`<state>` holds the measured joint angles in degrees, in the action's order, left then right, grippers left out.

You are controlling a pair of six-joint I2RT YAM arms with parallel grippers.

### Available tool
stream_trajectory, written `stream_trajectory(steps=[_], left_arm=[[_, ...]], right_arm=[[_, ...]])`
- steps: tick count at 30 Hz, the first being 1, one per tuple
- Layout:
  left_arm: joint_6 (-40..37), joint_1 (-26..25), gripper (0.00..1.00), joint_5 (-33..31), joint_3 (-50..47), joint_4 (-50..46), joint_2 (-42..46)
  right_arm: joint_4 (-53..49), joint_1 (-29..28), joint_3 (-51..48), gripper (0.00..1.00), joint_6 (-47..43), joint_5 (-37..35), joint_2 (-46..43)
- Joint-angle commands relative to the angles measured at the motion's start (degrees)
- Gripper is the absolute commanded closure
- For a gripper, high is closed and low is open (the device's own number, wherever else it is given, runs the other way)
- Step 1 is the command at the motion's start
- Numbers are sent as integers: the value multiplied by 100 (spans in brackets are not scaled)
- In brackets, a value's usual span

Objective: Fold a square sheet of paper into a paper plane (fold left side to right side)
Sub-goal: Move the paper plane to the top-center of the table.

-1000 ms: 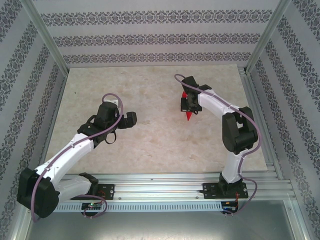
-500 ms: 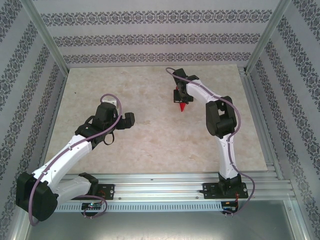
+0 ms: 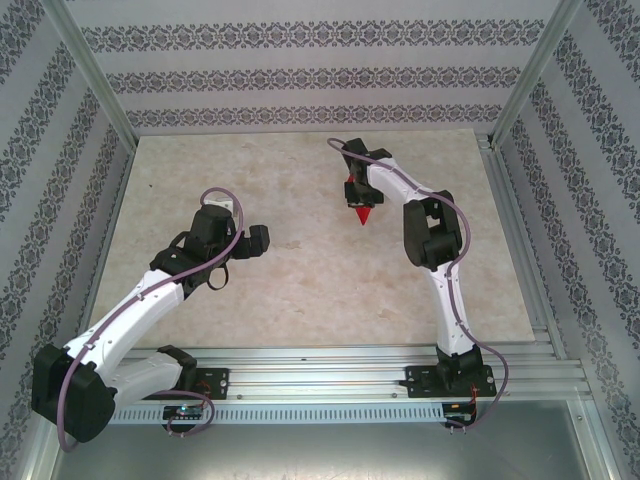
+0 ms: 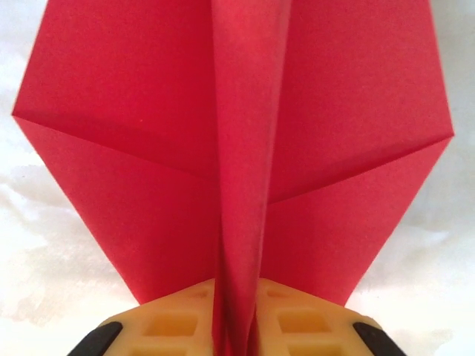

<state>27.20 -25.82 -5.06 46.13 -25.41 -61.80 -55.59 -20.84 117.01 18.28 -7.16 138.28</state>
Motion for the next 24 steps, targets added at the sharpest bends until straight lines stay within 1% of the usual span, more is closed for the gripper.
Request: stream_trajectory(steps=[1,10,15,24], left_arm=[[-84,94,0,-44,106,-96,4],[-90,88,0,40,149,-87,-110],[-83,92,0,75,167,-84,-166],[-61,89,0,65,186,-94,-183]], right_arm=[[-189,76,155,82,-25,76,163],[-227,133,248,78,-26,236,200],[-309,133,330,78,-35,194,195],[-415,99,287,77,-62,-2,-304]])
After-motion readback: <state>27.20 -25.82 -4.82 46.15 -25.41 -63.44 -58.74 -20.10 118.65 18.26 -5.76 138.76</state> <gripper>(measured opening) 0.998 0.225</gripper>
